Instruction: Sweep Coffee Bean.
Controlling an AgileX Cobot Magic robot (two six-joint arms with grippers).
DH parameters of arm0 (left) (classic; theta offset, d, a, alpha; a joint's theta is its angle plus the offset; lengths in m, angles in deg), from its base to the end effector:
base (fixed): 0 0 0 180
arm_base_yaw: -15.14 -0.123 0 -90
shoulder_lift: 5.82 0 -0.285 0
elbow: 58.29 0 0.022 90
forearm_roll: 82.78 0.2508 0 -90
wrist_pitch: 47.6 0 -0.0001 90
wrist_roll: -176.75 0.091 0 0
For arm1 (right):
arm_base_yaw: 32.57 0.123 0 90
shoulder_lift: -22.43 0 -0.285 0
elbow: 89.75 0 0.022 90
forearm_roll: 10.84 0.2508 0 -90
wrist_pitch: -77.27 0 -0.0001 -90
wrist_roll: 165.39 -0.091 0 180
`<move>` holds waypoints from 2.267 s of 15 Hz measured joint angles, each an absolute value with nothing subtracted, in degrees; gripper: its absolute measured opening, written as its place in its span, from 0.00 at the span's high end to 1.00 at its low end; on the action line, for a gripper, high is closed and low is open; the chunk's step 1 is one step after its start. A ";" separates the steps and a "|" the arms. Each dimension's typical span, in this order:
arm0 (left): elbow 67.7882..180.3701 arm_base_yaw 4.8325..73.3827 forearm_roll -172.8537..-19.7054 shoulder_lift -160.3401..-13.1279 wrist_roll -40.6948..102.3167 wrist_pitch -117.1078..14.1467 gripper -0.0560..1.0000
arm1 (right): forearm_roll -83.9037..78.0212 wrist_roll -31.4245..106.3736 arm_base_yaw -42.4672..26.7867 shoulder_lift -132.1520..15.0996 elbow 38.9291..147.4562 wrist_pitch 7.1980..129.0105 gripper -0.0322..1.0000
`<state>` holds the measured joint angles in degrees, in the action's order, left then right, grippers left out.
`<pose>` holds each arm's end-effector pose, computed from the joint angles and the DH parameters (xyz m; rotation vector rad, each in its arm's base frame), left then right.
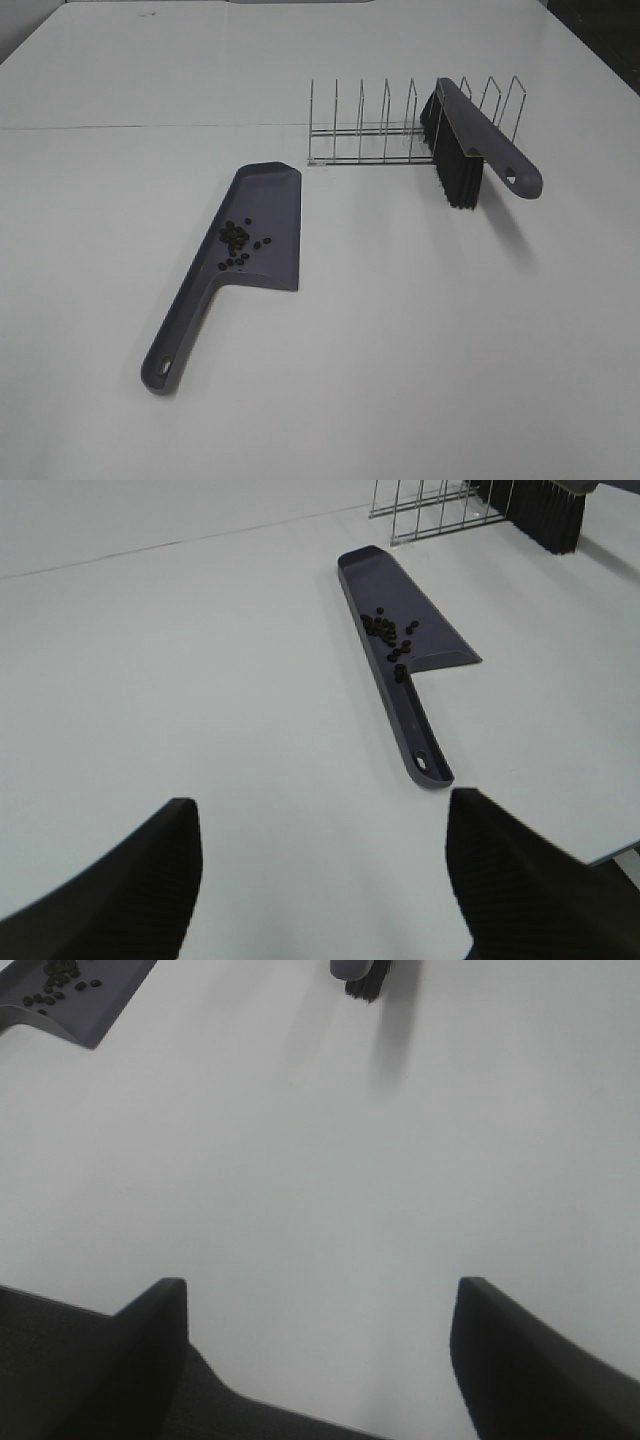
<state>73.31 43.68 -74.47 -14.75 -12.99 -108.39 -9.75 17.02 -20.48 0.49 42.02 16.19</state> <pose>0.0033 0.0113 0.2789 0.3315 2.0347 -0.2403 0.0314 0.0083 0.2752 -0.2875 2.2750 0.1114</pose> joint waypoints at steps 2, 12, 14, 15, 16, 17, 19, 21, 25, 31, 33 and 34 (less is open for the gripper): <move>73.31 43.68 -74.53 -14.75 -12.87 -108.39 0.33 | -9.75 17.02 -20.48 0.49 42.02 16.19 0.34; 73.31 43.68 -74.65 -14.75 -12.70 -108.33 0.33 | -9.46 17.02 -22.31 0.49 42.02 16.19 0.34; 73.31 38.69 -74.65 -14.75 -12.70 -108.33 0.33 | -9.12 17.02 -27.30 0.55 42.02 16.25 0.34; 73.31 33.77 -74.65 -14.75 -12.70 -108.33 0.33 | -9.12 17.02 -29.53 1.40 42.02 16.42 0.34; 73.31 29.01 -74.65 -14.69 -12.70 -108.33 0.33 | -9.12 17.02 -30.62 3.30 41.97 16.42 0.34; 73.31 26.55 -74.65 -14.64 -12.70 -108.33 0.33 | -9.12 17.02 -30.97 4.21 41.97 16.42 0.34; 73.31 19.73 -74.59 -14.29 -12.70 -108.33 0.33 | -8.60 17.02 -31.37 11.32 41.97 16.42 0.34; 73.31 19.50 -74.59 -14.29 -12.70 -108.33 0.33 | -8.49 17.02 -31.37 14.81 41.97 16.42 0.34; 73.31 19.38 -74.53 -13.43 -12.70 -108.27 0.33 | -8.26 17.02 -31.37 14.87 41.91 16.42 0.34; 73.31 19.38 -74.47 -13.43 -12.64 -108.27 0.33 | -8.26 17.02 -31.37 14.87 41.91 16.42 0.34; 73.31 19.38 -74.47 -13.43 -12.64 -108.27 0.33 | -8.26 17.02 -31.37 14.87 41.91 16.42 0.34; 73.31 19.38 -74.47 -13.43 -12.64 -108.27 0.33 | -8.26 17.02 -31.37 14.87 41.91 16.42 0.34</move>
<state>73.31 19.38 -74.47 -13.43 -12.64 -108.27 -8.26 17.02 -31.37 14.87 41.91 16.42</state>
